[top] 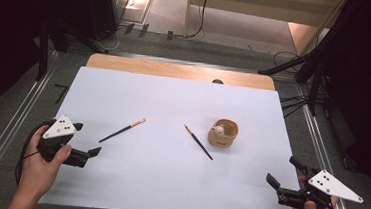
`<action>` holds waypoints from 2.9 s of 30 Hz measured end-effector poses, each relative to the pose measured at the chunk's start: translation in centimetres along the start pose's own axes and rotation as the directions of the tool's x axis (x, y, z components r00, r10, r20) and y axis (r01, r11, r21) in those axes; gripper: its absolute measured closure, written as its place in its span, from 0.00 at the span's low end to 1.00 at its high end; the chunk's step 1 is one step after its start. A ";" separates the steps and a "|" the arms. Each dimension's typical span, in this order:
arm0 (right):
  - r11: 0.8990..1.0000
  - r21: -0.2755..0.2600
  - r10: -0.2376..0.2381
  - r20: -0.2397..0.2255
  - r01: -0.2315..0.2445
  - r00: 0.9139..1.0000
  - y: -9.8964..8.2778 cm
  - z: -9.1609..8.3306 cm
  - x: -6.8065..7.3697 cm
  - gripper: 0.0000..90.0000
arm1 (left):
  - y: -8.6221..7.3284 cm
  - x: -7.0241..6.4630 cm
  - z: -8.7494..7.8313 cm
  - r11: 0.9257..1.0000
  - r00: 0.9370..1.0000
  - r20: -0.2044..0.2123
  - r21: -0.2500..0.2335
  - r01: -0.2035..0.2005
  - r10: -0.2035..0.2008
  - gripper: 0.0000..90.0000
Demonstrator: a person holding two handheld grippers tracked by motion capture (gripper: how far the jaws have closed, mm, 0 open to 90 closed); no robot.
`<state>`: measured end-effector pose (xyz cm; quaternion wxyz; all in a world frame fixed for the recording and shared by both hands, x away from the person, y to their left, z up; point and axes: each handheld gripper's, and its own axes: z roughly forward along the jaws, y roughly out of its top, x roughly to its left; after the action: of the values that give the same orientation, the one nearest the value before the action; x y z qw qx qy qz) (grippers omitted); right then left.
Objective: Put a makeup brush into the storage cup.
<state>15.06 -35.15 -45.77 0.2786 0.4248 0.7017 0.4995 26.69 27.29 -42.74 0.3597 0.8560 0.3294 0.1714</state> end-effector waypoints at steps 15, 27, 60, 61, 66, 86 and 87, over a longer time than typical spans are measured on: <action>1.000 0.003 0.002 -0.003 -0.002 1.000 0.0 0.2 0.0 0.05 | 2.6 0.6 2.8 0.976 0.998 0.034 0.207 -0.066 0.060 0.04; 1.000 0.008 0.005 -0.009 -0.005 1.000 -0.2 0.3 0.1 0.05 | 3.3 0.9 5.9 0.908 0.996 0.073 0.411 -0.078 0.053 0.02; 0.999 0.017 0.039 0.010 -0.039 0.999 -0.1 0.8 0.4 0.15 | 6.4 2.0 10.4 0.784 0.993 0.094 0.609 -0.119 0.077 0.65; 0.999 0.017 0.036 0.004 -0.036 0.999 -0.1 0.8 0.4 0.15 | 6.3 2.1 10.5 0.784 0.993 0.093 0.610 -0.117 0.076 0.66; 0.999 0.026 0.028 0.003 -0.028 1.000 -0.2 0.9 0.5 0.15 | 6.2 2.3 11.0 0.774 0.993 0.091 0.623 -0.117 0.077 0.71; 0.999 0.030 0.031 0.012 -0.031 0.999 -0.2 1.0 0.5 0.15 | 6.8 2.7 12.6 0.766 0.993 0.100 0.633 -0.111 0.061 0.80; 0.999 0.030 0.033 0.012 -0.034 0.999 -0.2 1.0 0.5 0.15 | 6.8 2.7 12.6 0.768 0.993 0.099 0.632 -0.107 0.057 0.81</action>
<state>15.57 -34.31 -46.33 0.2677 0.4435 0.7004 0.4910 38.31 19.23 -46.27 0.0534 0.9465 0.3166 0.0337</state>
